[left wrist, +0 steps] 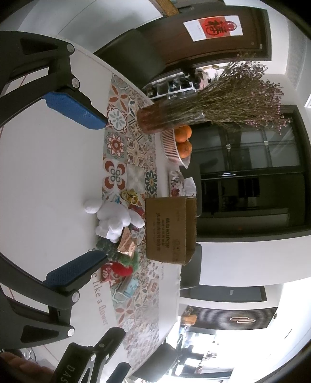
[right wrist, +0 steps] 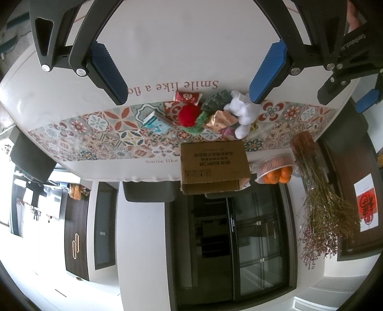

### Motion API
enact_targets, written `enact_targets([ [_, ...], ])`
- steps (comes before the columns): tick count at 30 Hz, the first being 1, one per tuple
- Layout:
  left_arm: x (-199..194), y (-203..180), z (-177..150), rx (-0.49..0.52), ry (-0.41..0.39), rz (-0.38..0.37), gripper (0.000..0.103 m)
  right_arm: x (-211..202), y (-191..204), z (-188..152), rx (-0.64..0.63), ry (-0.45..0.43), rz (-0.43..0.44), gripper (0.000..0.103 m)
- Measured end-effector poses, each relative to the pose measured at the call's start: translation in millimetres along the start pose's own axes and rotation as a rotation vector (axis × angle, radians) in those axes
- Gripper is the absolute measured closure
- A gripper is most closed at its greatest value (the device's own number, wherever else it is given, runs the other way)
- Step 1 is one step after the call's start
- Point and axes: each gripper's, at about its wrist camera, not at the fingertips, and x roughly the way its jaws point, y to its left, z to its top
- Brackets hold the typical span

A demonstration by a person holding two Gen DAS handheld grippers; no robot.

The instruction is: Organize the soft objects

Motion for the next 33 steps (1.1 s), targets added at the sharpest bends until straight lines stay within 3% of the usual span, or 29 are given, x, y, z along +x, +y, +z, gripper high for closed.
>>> enact_targets([
  [33, 0.7, 1.3, -1.3, 0.0, 0.008, -0.009, 0.0, 5.8, 0.7, -4.0, 0.005, 0.022, 0.008, 0.0],
])
